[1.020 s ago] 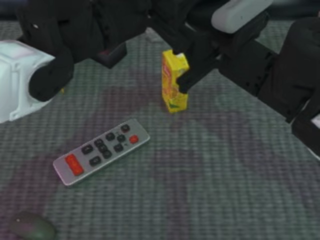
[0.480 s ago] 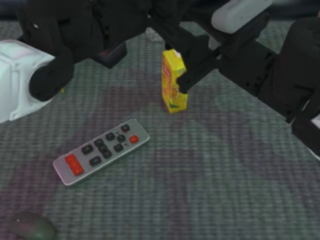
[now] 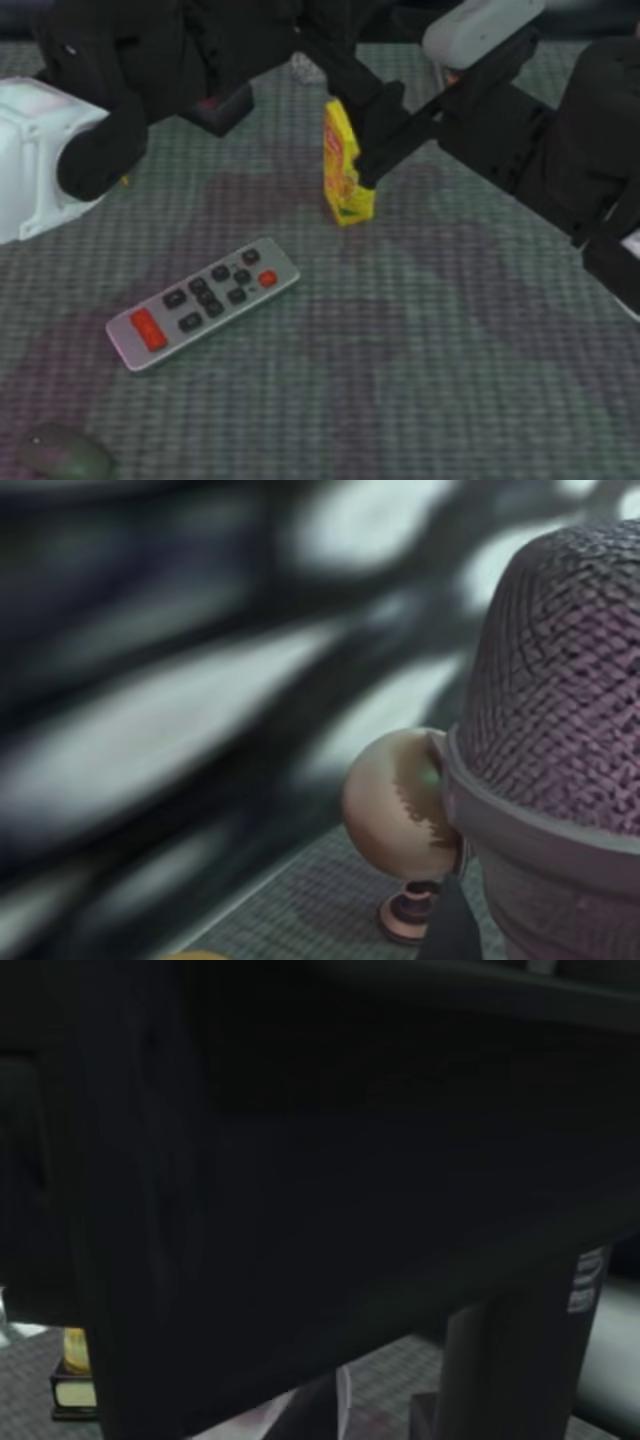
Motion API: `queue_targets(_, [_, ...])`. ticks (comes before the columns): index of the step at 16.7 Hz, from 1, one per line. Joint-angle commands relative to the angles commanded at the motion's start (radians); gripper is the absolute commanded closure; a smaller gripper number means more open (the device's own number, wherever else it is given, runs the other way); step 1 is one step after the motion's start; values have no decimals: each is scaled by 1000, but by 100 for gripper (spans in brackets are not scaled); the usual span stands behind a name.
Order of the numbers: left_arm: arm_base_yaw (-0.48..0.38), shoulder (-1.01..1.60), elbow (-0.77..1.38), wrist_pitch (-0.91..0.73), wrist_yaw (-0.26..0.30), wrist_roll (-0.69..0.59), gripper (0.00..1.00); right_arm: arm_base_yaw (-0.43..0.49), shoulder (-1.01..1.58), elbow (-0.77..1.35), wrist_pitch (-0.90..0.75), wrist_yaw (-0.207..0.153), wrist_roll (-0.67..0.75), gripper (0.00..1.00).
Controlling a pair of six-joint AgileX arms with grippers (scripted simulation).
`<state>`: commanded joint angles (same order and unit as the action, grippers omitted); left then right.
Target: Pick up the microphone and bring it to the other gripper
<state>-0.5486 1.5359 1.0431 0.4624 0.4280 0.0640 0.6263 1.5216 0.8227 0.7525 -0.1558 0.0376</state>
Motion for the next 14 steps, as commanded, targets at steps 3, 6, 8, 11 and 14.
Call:
queue_targets(3, [0, -6, 8, -2, -9, 6, 100, -5, 9, -8, 0, 6, -5, 0])
queue_targets(6, [23, -17, -6, -6, 15, 6, 100, -11, -32, -46, -10, -1, -5, 0])
queue_targets(8, [66, -37, -25, -10, 48, 5, 100, -21, -108, -107, -23, -12, -5, 0])
queue_targets(11, [132, -74, -52, -12, 104, 6, 100, -34, -234, -204, -44, -32, -4, 0])
queue_targets(14, [163, -91, -68, -14, 133, 9, 100, -39, -279, -246, -50, -42, -4, 0])
